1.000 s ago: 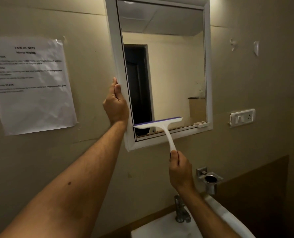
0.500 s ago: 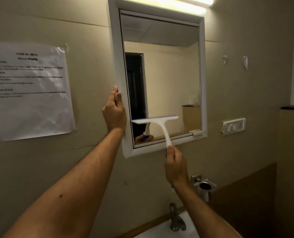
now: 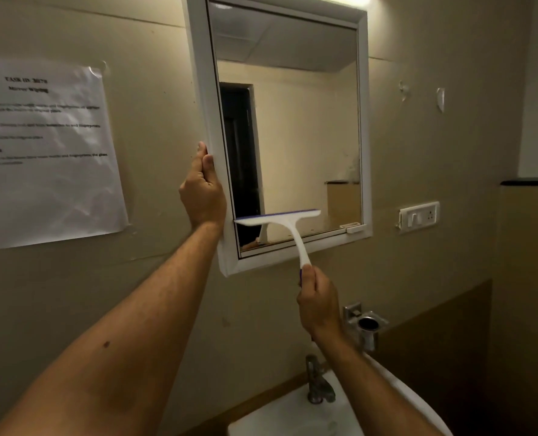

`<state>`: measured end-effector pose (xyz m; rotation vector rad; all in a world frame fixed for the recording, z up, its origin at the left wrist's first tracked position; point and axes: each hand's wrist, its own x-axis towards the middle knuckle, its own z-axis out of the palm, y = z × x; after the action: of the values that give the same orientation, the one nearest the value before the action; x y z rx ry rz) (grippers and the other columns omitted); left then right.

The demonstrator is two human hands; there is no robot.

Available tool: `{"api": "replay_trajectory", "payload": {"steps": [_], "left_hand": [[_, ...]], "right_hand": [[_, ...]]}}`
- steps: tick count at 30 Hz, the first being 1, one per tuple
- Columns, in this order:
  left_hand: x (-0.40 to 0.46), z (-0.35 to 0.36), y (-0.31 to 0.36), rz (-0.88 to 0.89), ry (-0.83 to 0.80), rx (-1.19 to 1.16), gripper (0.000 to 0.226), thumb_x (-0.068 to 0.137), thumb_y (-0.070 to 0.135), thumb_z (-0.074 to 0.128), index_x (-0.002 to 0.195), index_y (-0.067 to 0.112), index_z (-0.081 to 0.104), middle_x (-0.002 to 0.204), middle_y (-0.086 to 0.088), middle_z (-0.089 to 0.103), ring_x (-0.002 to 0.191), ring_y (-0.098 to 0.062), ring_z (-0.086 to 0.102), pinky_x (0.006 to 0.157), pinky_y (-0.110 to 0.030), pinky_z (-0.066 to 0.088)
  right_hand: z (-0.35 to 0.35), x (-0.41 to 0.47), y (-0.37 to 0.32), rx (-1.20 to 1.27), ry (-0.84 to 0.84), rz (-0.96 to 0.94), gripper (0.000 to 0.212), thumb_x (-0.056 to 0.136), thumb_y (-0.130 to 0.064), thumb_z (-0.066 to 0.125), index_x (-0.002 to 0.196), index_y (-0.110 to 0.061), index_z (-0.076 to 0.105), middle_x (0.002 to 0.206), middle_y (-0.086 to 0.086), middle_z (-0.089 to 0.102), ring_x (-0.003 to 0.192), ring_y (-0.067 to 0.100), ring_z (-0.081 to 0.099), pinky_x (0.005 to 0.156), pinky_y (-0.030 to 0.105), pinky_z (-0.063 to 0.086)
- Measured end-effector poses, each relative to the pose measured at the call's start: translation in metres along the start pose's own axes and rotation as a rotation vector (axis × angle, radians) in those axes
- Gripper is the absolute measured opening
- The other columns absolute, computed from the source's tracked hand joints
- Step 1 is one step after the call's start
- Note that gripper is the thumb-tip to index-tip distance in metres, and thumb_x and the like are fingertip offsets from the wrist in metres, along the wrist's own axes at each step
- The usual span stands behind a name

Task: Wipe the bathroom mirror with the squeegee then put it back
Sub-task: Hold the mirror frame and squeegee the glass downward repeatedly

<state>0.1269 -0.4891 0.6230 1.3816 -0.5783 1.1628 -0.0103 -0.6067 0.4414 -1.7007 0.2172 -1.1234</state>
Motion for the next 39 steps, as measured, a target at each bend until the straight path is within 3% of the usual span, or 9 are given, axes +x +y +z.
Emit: {"api": "replay_trajectory", "payload": {"steps": [5,11,15,23,26,29,31,33,39], "left_hand": [[-0.001,0.002,-0.001,0.009,0.012,0.015,0.037,0.104,0.031,0.044,0.137,0.018,0.054,0.128,-0.001,0.064,0.106,-0.015,0.065,0.085,-0.017,0.048],[-0.002,0.004,-0.003,0.006,0.015,0.011,0.039,0.104,0.033,0.042,0.138,0.018,0.053,0.127,-0.002,0.065,0.108,-0.017,0.065,0.087,-0.021,0.048],[-0.001,0.003,-0.002,0.014,0.03,0.002,0.037,0.104,0.031,0.044,0.136,0.016,0.055,0.128,-0.002,0.064,0.105,-0.012,0.064,0.085,-0.004,0.041],[-0.003,0.002,0.004,0.001,0.036,0.031,0.036,0.103,0.029,0.045,0.135,0.017,0.056,0.128,-0.001,0.064,0.104,-0.012,0.062,0.084,-0.013,0.043],[-0.003,0.001,0.005,-0.006,0.03,0.027,0.036,0.104,0.028,0.045,0.136,0.016,0.056,0.128,-0.001,0.064,0.107,-0.009,0.059,0.085,-0.004,0.041],[-0.002,0.0,0.005,-0.012,0.016,0.009,0.037,0.104,0.028,0.044,0.136,0.015,0.055,0.128,-0.002,0.064,0.106,-0.008,0.062,0.084,0.0,0.037],[-0.003,-0.002,0.006,-0.022,0.001,-0.015,0.037,0.104,0.028,0.045,0.136,0.013,0.055,0.126,0.003,0.064,0.094,0.011,0.063,0.077,0.004,0.042],[-0.004,-0.002,0.006,-0.028,-0.003,-0.054,0.036,0.103,0.024,0.046,0.135,0.009,0.056,0.111,0.014,0.061,0.072,0.032,0.05,0.062,0.011,0.036],[-0.002,-0.002,0.004,-0.039,-0.008,-0.02,0.036,0.103,0.027,0.046,0.135,0.013,0.056,0.117,0.007,0.067,0.075,0.017,0.053,0.063,0.013,0.032]], "right_hand": [[-0.003,-0.025,0.036,-0.037,0.013,0.064,0.036,0.099,-0.042,0.038,0.075,-0.021,0.055,0.056,-0.005,0.044,0.047,0.006,0.04,0.044,0.028,0.035],[-0.009,-0.004,0.009,-0.017,0.003,-0.002,0.031,0.101,-0.037,0.037,0.078,-0.025,0.053,0.059,-0.005,0.044,0.048,0.006,0.04,0.043,0.025,0.034],[-0.003,0.006,0.002,-0.01,0.0,-0.018,0.03,0.101,-0.038,0.035,0.079,-0.026,0.052,0.06,-0.004,0.044,0.047,0.003,0.04,0.042,0.021,0.034],[-0.008,-0.022,0.037,-0.096,0.021,0.03,0.035,0.101,-0.036,0.038,0.072,-0.022,0.053,0.056,-0.005,0.044,0.045,0.003,0.041,0.045,0.028,0.034],[-0.012,-0.015,0.025,-0.078,0.009,-0.011,0.035,0.101,-0.038,0.037,0.074,-0.022,0.053,0.056,-0.004,0.044,0.046,0.006,0.039,0.044,0.03,0.034],[-0.008,-0.004,0.008,-0.037,0.01,-0.059,0.033,0.101,-0.037,0.037,0.075,-0.024,0.052,0.057,-0.005,0.044,0.044,0.003,0.039,0.039,0.018,0.032],[-0.004,-0.004,0.006,-0.036,0.008,-0.051,0.031,0.102,-0.036,0.037,0.076,-0.026,0.052,0.058,-0.005,0.044,0.044,0.002,0.041,0.038,0.016,0.032],[-0.001,-0.012,0.014,-0.044,0.016,-0.024,0.032,0.102,-0.035,0.038,0.075,-0.025,0.053,0.058,-0.005,0.044,0.044,0.002,0.041,0.038,0.016,0.032],[-0.005,-0.029,0.042,-0.117,0.049,0.017,0.037,0.1,-0.038,0.039,0.07,-0.021,0.053,0.054,-0.004,0.045,0.048,0.011,0.042,0.049,0.036,0.036]]}}
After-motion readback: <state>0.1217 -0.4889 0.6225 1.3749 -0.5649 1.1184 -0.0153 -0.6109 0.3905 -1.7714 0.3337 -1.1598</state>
